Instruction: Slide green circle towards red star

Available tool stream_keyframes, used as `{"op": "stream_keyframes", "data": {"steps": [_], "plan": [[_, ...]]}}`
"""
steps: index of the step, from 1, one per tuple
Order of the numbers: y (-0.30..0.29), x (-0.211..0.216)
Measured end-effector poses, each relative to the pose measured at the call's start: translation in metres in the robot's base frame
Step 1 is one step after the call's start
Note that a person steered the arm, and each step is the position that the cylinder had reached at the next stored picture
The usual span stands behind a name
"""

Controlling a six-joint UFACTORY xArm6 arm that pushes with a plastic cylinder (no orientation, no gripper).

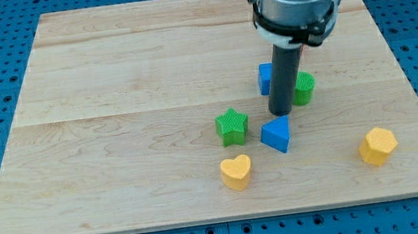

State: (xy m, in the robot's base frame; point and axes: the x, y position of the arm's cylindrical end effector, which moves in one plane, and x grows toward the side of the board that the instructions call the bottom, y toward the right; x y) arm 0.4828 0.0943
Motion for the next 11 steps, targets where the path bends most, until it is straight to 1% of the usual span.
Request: {"op": "stream_keyframes", "data": {"steps": [1,2,3,5,6,7,8,9,11], "plan": [[0.007,0.001],[0.009,-0.032],[0.014,-0.051],[0.016,-0.048],[0.033,-0.048],[0.035,-0.029],[0.054,-0.027],[0.092,-0.037],[0.118,-0.056]]}}
